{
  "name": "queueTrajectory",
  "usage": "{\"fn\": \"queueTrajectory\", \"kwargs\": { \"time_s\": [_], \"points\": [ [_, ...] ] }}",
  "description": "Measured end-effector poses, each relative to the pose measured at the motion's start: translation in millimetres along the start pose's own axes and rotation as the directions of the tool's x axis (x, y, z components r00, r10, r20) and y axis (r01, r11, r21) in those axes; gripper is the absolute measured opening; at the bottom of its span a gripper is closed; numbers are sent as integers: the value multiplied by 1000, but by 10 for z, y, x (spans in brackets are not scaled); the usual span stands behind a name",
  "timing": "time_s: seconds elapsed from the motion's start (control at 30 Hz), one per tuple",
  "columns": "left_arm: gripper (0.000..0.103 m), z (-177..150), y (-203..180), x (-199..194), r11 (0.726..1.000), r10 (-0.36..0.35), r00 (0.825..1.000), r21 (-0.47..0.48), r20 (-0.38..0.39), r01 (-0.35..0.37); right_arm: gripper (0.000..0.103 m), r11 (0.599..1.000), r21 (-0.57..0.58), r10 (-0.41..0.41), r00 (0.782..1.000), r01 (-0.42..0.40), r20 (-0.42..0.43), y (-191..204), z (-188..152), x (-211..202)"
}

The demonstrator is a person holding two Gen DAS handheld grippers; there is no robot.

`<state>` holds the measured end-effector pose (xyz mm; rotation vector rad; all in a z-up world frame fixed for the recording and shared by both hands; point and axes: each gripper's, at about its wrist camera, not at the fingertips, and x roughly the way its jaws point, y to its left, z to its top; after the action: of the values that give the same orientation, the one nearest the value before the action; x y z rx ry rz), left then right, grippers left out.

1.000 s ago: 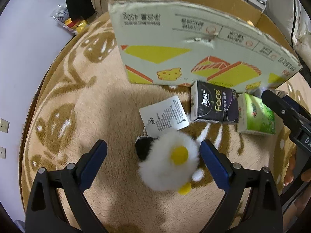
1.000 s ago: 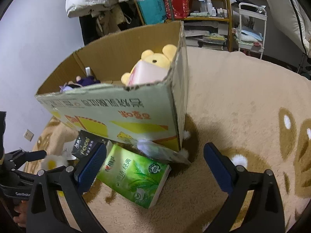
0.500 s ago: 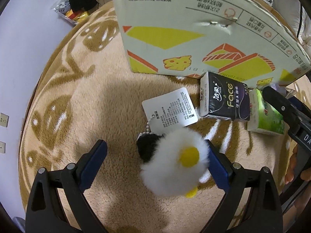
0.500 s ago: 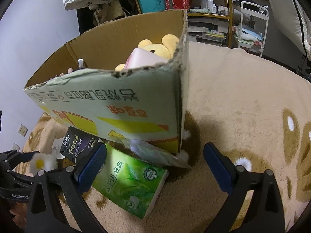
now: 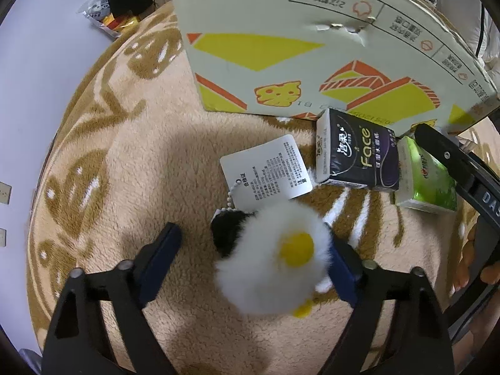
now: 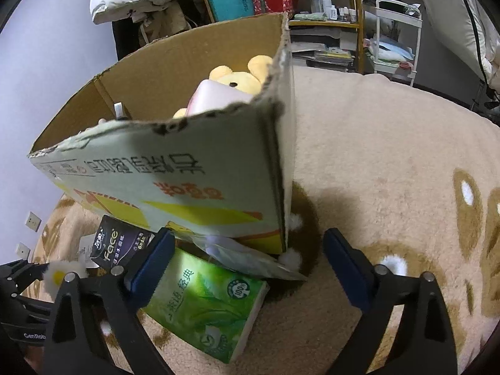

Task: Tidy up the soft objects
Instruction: 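Close the left tool on the white chick plush while the right tool grasps the purple plush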

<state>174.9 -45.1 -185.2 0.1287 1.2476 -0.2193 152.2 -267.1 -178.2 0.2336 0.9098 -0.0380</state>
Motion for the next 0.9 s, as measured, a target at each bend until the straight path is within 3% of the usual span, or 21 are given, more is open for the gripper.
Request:
{"fn": "queueTrajectory", "kwargs": {
  "time_s": [0.07, 0.13, 0.23, 0.33, 0.53, 0.6, 0.63, 0.7, 0.9],
  "points": [
    [72, -13, -25, -36, 1000, 2, 1000, 16, 6, -2, 96, 1000, -1, 0, 1000, 0, 2, -11, 1, -7],
    [52, -37, -79, -82, 999, -10, 1000, 39, 15, 9, 93, 1000, 3, 6, 1000, -6, 2, -14, -7, -13],
    [41, -95, -186, -119, 997, -8, 1000, 78, 21, 6, 90, 1000, 12, 20, 1000, -19, -3, -12, -47, -37],
    [40, -128, -247, -131, 995, 8, 1000, 104, 30, -11, 84, 999, 18, 37, 999, -37, -4, -16, -66, -67],
    [39, -138, -205, -154, 998, -22, 999, 65, 33, 20, 73, 999, 14, 34, 999, -34, -5, -45, -84, -117],
    [39, -140, -185, -182, 998, -24, 999, 59, 41, 22, 63, 999, 20, 30, 1000, -30, 3, -68, -86, -146],
    [39, -145, -177, -197, 998, -26, 999, 55, 45, 23, 51, 999, 20, 29, 1000, -29, 8, -78, -84, -156],
    [39, -153, -137, -206, 999, -20, 998, 48, 53, 18, 42, 999, 20, 38, 999, -38, 6, -95, -83, -176],
    [39, -162, -15, -226, 1000, -12, 998, 17, 58, 11, 35, 997, 39, 64, 998, -64, 3, -104, -116, -216]
  ]
}}
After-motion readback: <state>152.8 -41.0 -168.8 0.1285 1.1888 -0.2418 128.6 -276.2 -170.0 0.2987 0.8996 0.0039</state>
